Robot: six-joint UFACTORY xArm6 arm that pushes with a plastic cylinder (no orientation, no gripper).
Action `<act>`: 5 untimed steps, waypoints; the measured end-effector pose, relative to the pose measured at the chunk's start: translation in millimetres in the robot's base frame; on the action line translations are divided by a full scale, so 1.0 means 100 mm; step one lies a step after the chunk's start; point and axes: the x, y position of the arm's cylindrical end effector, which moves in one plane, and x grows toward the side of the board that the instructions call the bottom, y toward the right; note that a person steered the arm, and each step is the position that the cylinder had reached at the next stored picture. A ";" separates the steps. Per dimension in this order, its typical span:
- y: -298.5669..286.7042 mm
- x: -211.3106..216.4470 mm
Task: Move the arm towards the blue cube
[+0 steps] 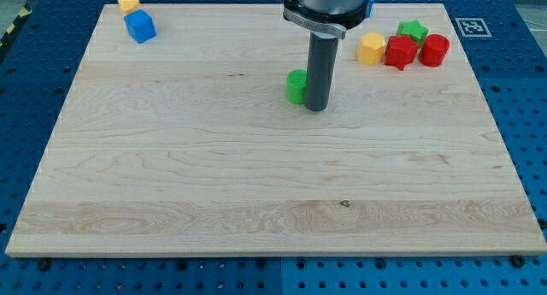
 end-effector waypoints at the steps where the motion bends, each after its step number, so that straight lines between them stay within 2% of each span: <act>1: 0.27 0.01; 2: 0.53 -0.21; 3: 0.39 -0.38; 5: 0.16 -0.38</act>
